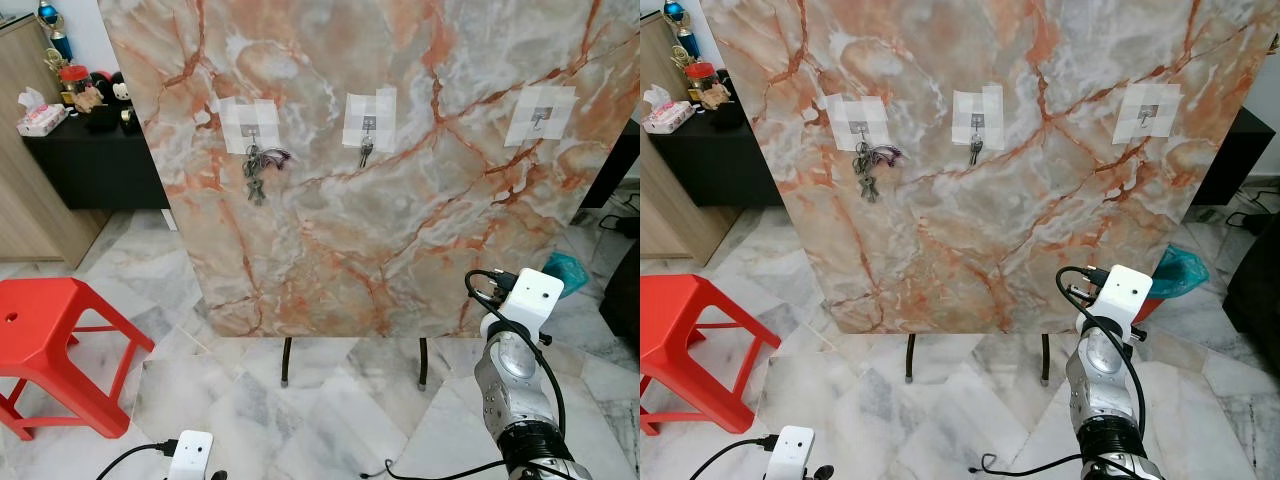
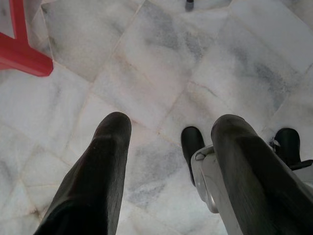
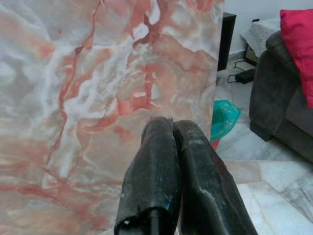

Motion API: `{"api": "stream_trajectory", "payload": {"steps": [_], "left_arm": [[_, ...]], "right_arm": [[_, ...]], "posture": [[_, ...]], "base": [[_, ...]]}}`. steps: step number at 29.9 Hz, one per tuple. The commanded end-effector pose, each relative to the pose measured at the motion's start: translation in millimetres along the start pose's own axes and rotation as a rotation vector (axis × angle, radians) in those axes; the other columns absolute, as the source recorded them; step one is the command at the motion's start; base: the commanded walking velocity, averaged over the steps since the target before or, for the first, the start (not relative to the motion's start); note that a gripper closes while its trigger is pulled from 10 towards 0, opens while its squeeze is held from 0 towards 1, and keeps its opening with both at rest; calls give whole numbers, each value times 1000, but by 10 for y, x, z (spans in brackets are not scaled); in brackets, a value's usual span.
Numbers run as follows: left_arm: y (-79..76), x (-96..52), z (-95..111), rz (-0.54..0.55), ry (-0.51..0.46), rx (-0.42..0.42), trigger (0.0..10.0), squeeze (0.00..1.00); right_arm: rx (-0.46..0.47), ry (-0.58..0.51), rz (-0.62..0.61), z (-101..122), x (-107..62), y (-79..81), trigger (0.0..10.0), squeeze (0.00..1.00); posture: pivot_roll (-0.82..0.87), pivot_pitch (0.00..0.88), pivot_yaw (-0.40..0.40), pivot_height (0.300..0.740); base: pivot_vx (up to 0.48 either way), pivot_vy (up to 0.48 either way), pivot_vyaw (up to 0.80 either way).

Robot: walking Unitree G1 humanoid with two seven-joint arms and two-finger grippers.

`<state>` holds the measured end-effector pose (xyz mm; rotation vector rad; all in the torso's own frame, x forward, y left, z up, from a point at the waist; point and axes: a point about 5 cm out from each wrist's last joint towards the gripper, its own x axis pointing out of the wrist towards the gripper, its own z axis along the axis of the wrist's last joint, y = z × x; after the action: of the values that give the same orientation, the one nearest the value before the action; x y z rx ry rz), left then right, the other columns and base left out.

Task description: Hang keys on a hook

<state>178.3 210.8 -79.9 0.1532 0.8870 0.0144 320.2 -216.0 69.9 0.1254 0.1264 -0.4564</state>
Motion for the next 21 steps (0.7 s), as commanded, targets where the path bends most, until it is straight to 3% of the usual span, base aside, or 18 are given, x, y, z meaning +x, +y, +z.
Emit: {"api": "stream_trajectory", "payload": {"steps": [1,21], "left_arm": [[-1,6,30,-7,-10,2,10000,0],[-63,2,7,-18,-9,5,10000,0]], "right_arm": [[8,-22,-6,46,13,10,10000,0],[14,-53,-30,89,9,-34,10000,0]], "posture": [[-36,0,7,740],[-38,0,4,740]], "base": [[0,0,0],[0,0,0]]}}
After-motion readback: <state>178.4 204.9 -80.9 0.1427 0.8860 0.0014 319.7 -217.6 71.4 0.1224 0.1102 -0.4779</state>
